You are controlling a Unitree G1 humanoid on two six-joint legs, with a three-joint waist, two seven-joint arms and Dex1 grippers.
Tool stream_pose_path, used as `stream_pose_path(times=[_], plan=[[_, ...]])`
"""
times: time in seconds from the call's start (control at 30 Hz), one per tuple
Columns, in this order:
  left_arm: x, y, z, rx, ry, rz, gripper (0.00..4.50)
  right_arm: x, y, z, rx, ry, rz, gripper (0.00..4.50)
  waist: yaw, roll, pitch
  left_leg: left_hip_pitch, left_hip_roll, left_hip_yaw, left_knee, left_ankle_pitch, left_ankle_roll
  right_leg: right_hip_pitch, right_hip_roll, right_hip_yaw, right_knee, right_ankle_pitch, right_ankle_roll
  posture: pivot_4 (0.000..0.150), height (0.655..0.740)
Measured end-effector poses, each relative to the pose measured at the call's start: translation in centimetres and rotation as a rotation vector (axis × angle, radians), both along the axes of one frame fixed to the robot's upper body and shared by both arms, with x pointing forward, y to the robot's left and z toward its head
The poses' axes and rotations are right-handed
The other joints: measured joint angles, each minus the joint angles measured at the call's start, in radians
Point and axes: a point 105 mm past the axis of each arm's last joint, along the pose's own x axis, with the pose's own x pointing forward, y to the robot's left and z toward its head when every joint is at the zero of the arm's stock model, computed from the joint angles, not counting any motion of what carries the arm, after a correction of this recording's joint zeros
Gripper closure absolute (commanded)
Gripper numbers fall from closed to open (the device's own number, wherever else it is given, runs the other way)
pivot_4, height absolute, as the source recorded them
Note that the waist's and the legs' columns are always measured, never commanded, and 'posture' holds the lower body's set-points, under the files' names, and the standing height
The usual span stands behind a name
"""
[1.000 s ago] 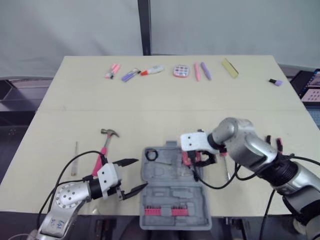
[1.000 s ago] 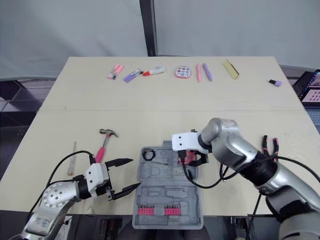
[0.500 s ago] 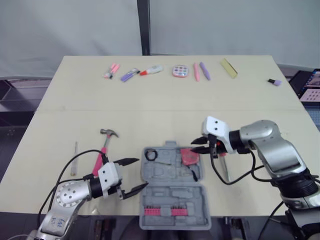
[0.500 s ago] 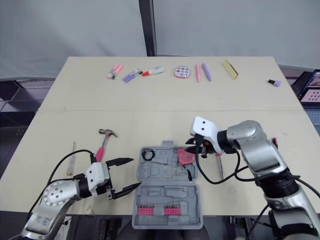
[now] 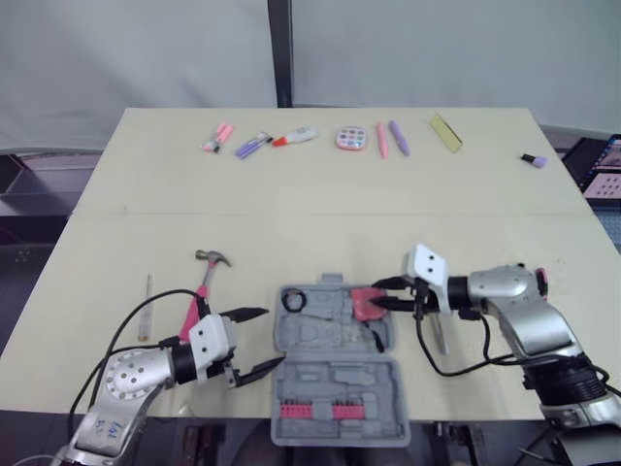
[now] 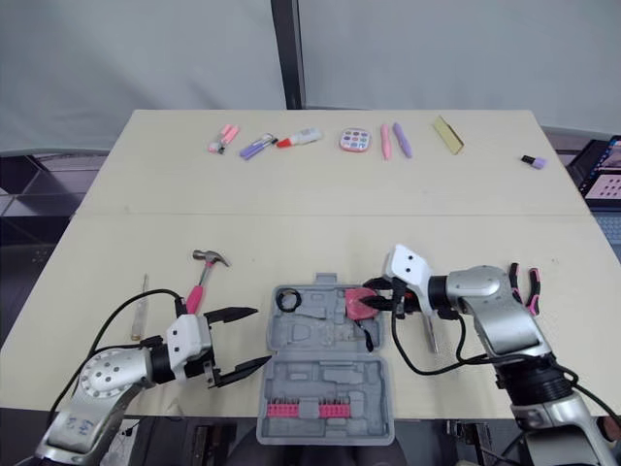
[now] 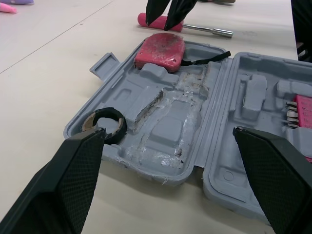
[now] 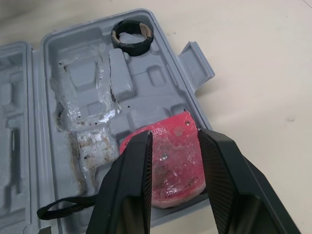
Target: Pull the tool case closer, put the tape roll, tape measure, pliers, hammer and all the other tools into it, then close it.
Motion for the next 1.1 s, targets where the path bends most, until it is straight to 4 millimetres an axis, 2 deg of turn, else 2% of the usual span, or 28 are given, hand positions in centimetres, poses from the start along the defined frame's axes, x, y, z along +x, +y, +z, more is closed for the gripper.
stream_pose_path(times=[0.33,1.1], plan=[[0.1,0.5,0.2,0.012,-0.006,0.013,0.00,0.3,0.1,-1.6,0.052,0.000,0.000,2.92,0.000,0.000,0.000,0.000,0.000,0.000,0.000,0.000,0.000,0.000,0.000,0.000,0.000,0.000,0.000,0.150,0.7134],[-0.2,0.5,0.4,0.030,-0.004,-0.002,0.00,0.0,0.6,-3.3,0.112,0.012,-0.017,2.92,0.000,-0.002,-0.001,0.002,0.000,0.000,0.000,0.000,0.000,0.000,0.000,0.000,-0.001,0.000,0.000,0.150,0.7134]])
